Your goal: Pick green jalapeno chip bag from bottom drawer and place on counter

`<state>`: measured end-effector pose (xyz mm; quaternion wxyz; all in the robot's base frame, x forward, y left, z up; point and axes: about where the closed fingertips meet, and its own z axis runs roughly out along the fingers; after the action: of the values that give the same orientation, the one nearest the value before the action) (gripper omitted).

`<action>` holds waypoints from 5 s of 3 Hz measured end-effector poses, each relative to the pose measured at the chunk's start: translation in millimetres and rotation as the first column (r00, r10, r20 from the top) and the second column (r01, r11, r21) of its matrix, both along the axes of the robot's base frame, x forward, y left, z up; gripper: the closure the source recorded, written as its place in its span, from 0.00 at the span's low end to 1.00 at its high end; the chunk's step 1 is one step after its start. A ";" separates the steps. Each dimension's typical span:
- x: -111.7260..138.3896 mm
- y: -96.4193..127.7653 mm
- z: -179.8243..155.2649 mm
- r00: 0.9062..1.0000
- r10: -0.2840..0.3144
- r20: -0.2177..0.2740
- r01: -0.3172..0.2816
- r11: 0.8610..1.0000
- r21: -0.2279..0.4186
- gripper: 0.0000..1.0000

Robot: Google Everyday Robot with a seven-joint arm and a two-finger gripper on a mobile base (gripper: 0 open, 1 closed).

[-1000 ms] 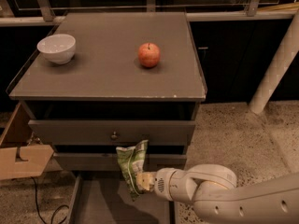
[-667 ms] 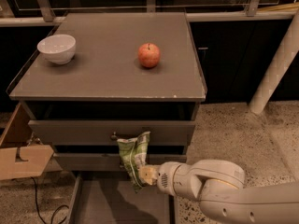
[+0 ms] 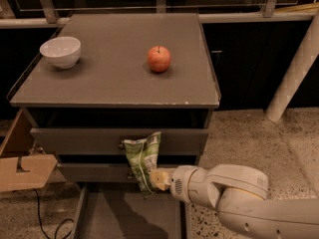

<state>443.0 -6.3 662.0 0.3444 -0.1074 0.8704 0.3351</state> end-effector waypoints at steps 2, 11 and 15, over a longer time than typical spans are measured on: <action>-4.4 -13.5 33.1 0.999 -0.019 0.048 0.020 1.000 -0.016 1.00; 27.7 -59.7 170.6 0.910 0.072 0.409 0.017 0.978 -0.209 1.00; 81.4 -62.1 236.9 0.781 0.247 0.574 -0.010 0.923 -0.384 1.00</action>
Offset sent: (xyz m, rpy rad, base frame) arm -0.0077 -0.0322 0.0725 -0.0203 -0.0599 -0.0500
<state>524.4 -68.4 898.9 0.5576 -0.3311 0.7482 0.1400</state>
